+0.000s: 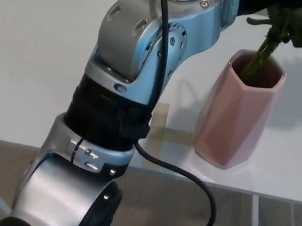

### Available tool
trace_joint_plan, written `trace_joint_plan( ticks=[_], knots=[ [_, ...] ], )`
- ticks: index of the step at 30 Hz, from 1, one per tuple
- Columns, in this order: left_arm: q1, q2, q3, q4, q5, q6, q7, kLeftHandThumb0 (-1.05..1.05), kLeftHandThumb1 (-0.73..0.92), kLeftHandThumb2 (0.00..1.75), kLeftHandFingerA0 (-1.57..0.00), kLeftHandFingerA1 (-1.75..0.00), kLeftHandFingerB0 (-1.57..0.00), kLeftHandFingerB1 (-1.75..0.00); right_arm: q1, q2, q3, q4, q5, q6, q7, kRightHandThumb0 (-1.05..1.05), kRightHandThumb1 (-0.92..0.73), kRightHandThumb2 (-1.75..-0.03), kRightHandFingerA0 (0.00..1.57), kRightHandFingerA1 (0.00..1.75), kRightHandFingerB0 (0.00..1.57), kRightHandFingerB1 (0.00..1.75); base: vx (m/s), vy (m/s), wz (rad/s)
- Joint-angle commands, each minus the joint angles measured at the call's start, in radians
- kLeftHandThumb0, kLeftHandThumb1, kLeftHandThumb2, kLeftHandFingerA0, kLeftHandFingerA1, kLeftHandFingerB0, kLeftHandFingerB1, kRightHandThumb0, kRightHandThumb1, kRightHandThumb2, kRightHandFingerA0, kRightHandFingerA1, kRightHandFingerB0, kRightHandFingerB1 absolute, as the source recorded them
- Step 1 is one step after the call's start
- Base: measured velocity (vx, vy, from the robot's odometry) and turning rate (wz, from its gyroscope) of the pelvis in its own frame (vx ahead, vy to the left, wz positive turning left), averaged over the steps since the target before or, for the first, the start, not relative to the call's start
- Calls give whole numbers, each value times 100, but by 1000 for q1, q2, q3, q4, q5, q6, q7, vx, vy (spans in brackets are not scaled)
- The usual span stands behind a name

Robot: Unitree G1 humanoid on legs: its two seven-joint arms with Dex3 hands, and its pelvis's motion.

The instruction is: Use the left hand to pick up the rose and then lift and insert it into the pink vase.

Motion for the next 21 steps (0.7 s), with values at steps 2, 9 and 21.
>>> trace_joint_plan(
  ticks=[2, 9, 21],
  knots=[
    [62, -17, -35, -9, 28, -41, -32, -19, 85, 67, -102, -138, -81, -88, 4, -8, 2, 2, -7, 6, 8, -29, -58, -57, 57, 46, 53, 43, 0, 0, 0],
    [103, 3, -66, -8, 21, -16, -72, -35, 70, 62, -106, -71, -59, -40, -2, -9, 1, 2, -3, 10, 13, -29, -58, -57, 57, 47, 53, 43, 0, 0, 0],
    [70, 152, -173, 27, 6, 25, -348, -87, 47, 60, 0, 0, 0, -12, -13, -12, 9, 4, -10, 13, 20, -28, -59, -57, 57, 46, 52, 43, 0, 0, 0]
  ],
)
